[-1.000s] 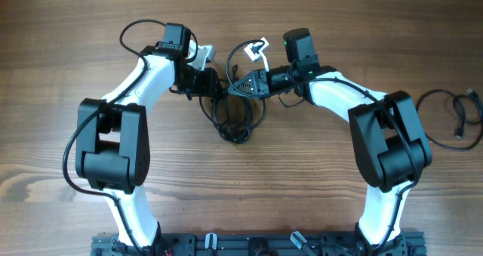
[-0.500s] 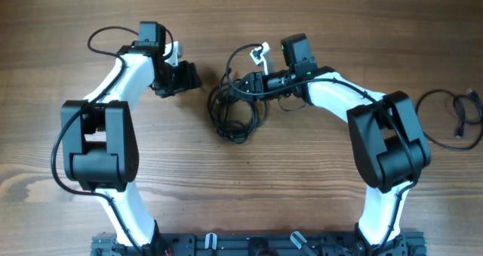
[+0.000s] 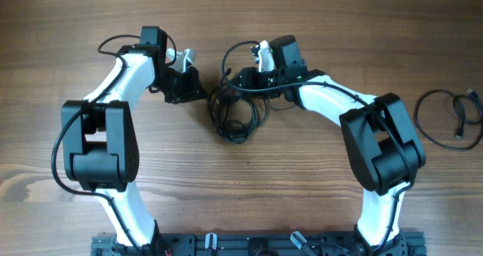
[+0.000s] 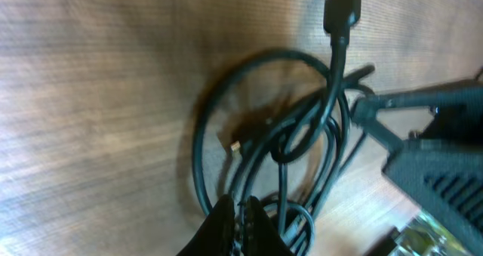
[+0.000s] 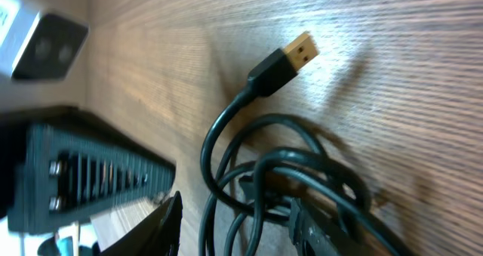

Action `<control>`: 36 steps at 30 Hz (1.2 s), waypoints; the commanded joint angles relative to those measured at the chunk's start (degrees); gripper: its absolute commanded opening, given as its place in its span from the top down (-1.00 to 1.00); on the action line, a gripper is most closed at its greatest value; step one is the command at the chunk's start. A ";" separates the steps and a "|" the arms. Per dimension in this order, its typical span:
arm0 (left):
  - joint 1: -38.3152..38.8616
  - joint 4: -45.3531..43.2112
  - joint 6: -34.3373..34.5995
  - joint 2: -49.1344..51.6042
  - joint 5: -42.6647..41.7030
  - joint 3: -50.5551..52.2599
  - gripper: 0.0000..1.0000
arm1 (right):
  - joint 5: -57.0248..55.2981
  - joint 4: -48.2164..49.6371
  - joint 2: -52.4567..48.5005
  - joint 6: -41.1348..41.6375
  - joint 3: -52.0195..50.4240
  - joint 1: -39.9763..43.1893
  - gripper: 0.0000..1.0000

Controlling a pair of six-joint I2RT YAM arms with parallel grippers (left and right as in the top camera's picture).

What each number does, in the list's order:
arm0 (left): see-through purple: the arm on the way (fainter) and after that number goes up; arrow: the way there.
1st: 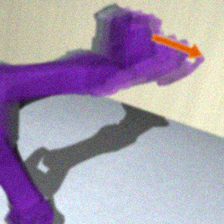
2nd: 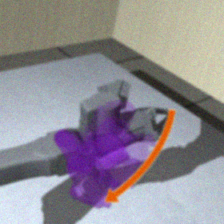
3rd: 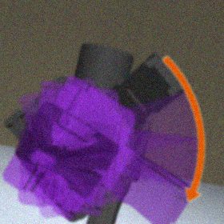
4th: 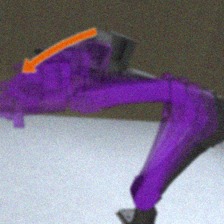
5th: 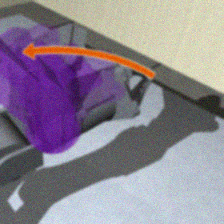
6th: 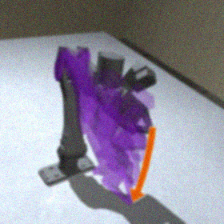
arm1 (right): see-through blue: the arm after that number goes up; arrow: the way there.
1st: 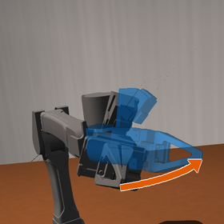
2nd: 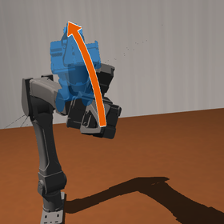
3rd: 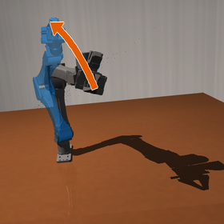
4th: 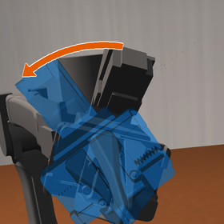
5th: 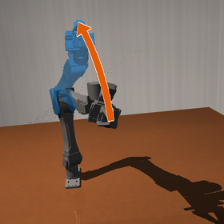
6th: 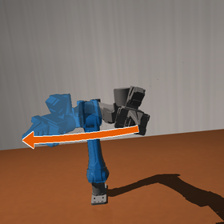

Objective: Untangle cables

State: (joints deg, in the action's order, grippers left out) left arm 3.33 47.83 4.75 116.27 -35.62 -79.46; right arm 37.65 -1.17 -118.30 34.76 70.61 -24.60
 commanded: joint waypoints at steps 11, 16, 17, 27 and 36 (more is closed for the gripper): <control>3.32 -0.31 -0.83 0.85 -1.81 2.23 0.81 | -6.05 2.58 -2.73 4.48 0.15 -0.09 0.07; 3.50 -4.20 2.45 0.87 -1.84 4.98 0.81 | -4.59 4.35 -4.13 4.68 0.15 -0.09 0.07; 3.61 -5.70 3.34 0.87 -1.84 6.03 0.80 | -4.61 4.35 -4.26 4.68 0.15 -0.09 0.07; 6.51 -11.69 6.99 0.90 4.13 10.21 0.78 | -2.64 4.09 -4.28 9.27 0.15 -0.37 0.06; 7.06 -11.76 7.96 1.20 9.42 10.25 0.81 | -7.91 6.64 -7.04 16.59 0.15 -3.19 0.05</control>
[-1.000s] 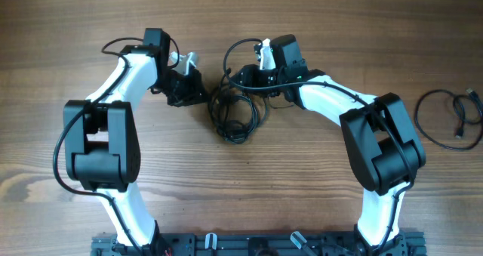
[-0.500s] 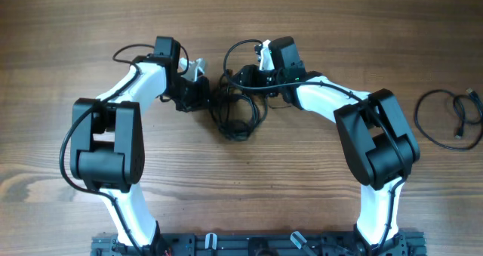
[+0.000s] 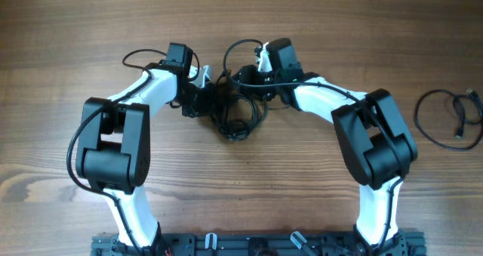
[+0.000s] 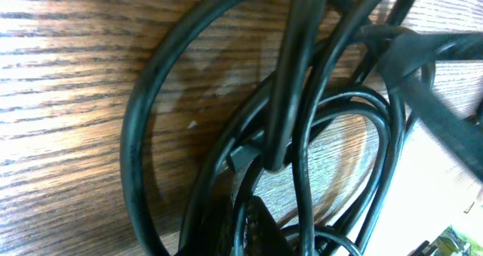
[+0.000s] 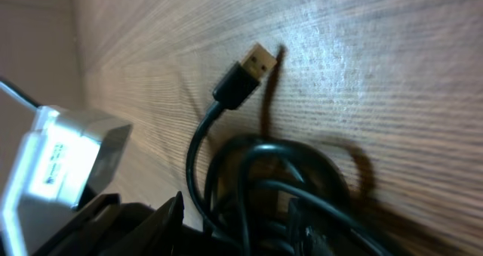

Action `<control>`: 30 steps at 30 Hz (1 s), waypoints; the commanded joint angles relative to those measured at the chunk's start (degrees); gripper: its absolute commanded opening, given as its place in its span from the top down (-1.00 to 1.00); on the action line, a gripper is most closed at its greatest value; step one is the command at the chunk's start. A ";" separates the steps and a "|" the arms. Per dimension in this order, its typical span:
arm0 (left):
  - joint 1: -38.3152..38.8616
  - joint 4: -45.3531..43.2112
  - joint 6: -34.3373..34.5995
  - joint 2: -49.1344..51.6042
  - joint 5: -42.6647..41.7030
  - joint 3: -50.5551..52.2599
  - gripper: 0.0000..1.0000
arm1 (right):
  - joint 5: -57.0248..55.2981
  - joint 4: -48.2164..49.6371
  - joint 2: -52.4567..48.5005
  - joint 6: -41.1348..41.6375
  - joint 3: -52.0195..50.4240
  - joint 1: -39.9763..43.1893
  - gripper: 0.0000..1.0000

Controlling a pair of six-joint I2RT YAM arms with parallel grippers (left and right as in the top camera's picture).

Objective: Untangle cables

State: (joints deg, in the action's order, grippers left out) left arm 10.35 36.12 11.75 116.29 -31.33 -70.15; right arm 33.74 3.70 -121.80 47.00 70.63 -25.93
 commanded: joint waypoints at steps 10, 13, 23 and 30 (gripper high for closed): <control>0.04 -0.20 0.96 1.29 7.89 0.94 0.84 | -12.26 9.97 -6.27 17.35 0.13 -2.10 0.60; 0.04 -0.46 0.98 1.95 8.81 0.94 0.85 | -9.73 10.45 -6.25 15.91 0.13 -1.53 0.65; 0.04 -0.94 0.96 2.40 8.79 0.94 0.84 | 8.81 13.53 -6.25 8.04 0.13 1.97 0.50; 0.04 -1.25 0.96 2.40 8.79 0.94 0.84 | 0.85 7.78 -6.25 3.91 0.13 -1.55 0.32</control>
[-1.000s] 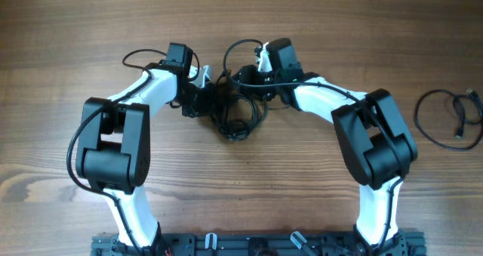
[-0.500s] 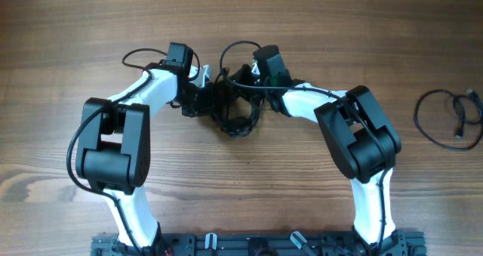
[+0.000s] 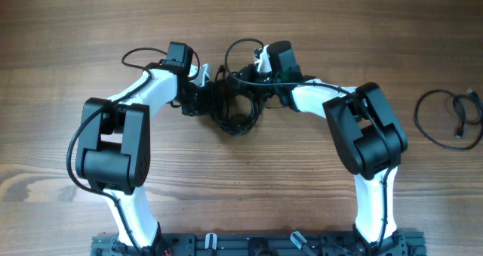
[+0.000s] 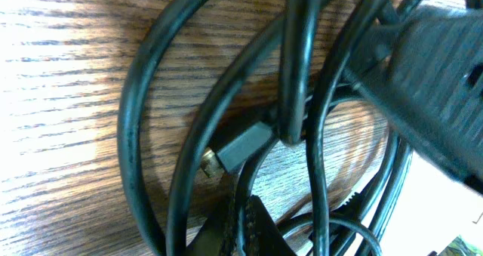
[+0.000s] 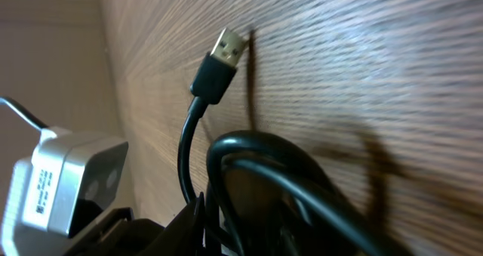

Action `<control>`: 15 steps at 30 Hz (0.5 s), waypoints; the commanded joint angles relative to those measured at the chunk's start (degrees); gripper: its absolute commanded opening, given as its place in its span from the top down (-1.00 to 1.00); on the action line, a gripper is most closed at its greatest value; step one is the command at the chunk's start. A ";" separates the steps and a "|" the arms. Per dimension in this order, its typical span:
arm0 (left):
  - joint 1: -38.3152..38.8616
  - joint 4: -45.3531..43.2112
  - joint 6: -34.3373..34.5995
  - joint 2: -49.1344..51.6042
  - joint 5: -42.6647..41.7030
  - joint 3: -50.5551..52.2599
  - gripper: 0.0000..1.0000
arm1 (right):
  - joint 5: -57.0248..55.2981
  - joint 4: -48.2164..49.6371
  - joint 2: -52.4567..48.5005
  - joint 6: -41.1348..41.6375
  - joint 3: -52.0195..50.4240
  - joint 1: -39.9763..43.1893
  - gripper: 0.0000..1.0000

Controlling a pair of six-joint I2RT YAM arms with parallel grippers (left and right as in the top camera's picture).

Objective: Untangle cables

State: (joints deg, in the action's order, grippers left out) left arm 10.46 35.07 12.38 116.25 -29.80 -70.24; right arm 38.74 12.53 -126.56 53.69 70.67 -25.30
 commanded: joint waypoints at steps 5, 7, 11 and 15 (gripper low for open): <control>-0.07 -0.20 0.31 2.45 7.28 1.03 0.84 | -10.12 -1.90 -1.49 -2.80 0.09 -4.33 0.32; -0.07 -0.22 0.31 2.45 7.28 1.03 0.84 | -12.52 -2.47 -1.49 -3.91 0.09 -4.98 0.40; -0.07 -0.22 0.31 2.45 7.41 1.03 0.84 | -13.44 -2.08 -1.49 -6.12 0.09 -5.33 0.84; -0.07 -0.20 0.31 2.45 8.74 1.03 0.87 | -5.35 0.28 0.44 -6.71 0.11 -2.80 0.91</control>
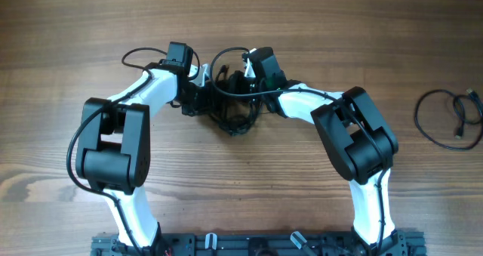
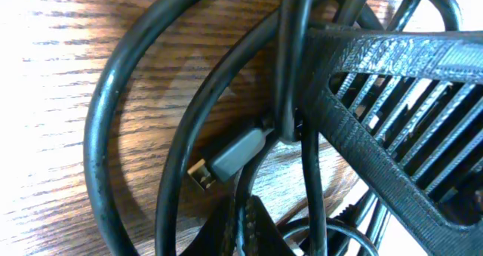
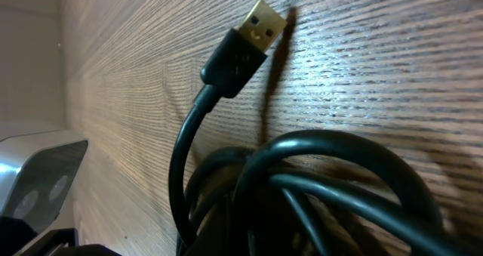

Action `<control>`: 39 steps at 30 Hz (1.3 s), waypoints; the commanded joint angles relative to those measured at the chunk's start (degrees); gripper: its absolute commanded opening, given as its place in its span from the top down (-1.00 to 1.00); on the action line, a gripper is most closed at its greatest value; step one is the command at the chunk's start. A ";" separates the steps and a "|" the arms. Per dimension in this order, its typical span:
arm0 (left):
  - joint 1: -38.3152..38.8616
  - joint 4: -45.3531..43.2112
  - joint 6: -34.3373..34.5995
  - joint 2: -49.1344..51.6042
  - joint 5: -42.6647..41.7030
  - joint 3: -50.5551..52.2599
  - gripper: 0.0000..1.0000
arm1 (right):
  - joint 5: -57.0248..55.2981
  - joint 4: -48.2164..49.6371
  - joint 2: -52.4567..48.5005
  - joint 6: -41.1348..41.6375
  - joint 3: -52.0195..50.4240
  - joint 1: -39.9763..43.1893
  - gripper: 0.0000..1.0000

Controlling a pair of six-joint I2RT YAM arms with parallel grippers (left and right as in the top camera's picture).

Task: Untangle cables
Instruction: 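Pull the right gripper rightward, stretching the cable away from the left gripper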

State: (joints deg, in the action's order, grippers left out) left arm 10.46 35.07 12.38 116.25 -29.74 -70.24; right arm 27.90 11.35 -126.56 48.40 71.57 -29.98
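Observation:
A tangle of black cables (image 1: 234, 114) lies on the wooden table (image 1: 302, 29) between my two arms. My left gripper (image 1: 205, 97) is at the tangle's left edge; in the left wrist view the gripper (image 2: 243, 227) is shut on a thin strand, with a grey plug (image 2: 230, 154) just beyond it. My right gripper (image 1: 235, 86) is pressed into the top of the tangle, and its ribbed finger (image 2: 400, 158) crosses the left wrist view. In the right wrist view the gripper (image 3: 253, 226) is shut on dark strands, and a gold-tipped USB plug (image 3: 243, 44) sticks up past them.
A separate black cable (image 1: 450, 116) lies coiled alone near the table's right edge. Both arms' white links curve inward from the near edge of the table.
My right gripper has moved left, deeper over the tangle and closer to the left gripper. The upper cable loop has shifted left with it. The left gripper has not moved.
At first my left gripper held a strand just left of the tangle and the right gripper's fingers stood apart at its upper right. Then the left gripper was inside the tangle's left side. The right fingers later closed on strands and now sit further left.

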 commanded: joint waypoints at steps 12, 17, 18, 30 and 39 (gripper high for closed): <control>-0.07 -0.42 0.33 2.64 8.85 1.03 0.86 | 45.83 9.88 13.33 -3.13 -0.79 13.79 0.91; -0.07 -0.39 0.33 2.67 9.05 1.03 0.86 | 52.70 12.17 13.33 -0.42 -0.81 19.78 0.91; -0.07 -0.39 0.33 2.67 9.05 1.03 0.86 | 53.27 12.17 13.33 -0.44 -0.81 21.05 0.91; -0.07 -0.39 0.37 2.67 10.23 1.03 0.88 | 56.78 -1.09 13.31 -10.67 -0.81 37.18 0.92; -0.57 1.57 10.91 2.67 28.68 1.03 0.86 | 22.62 -33.11 13.31 -30.36 -0.83 38.64 0.91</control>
State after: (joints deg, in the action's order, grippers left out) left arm 11.27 35.03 17.47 115.63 -22.02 -71.35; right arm 66.59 -19.03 -114.83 24.93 70.32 8.08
